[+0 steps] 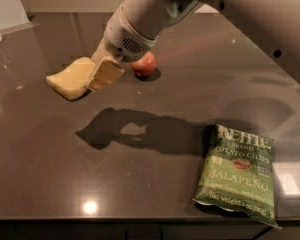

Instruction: Pick sponge

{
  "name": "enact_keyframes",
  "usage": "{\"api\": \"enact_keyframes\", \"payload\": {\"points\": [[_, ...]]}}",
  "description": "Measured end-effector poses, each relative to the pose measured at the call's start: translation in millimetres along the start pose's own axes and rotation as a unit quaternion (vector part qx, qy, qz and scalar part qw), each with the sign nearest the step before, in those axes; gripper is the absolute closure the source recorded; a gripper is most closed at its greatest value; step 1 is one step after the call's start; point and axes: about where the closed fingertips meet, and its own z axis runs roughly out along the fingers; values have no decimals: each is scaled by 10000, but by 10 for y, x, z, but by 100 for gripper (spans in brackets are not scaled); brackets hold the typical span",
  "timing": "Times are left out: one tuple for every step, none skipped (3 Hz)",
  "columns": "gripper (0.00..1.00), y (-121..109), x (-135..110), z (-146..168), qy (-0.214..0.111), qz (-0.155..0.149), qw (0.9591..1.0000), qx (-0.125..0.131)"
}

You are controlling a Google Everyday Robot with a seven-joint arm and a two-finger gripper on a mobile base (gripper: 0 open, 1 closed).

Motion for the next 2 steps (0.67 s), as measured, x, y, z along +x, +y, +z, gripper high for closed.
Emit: {"api": "enact_keyframes", "payload": {"points": [[100,22,-165,-246,-205,-205,9996,-21],[100,23,-165,-246,-205,-205,9996,-22]]}}
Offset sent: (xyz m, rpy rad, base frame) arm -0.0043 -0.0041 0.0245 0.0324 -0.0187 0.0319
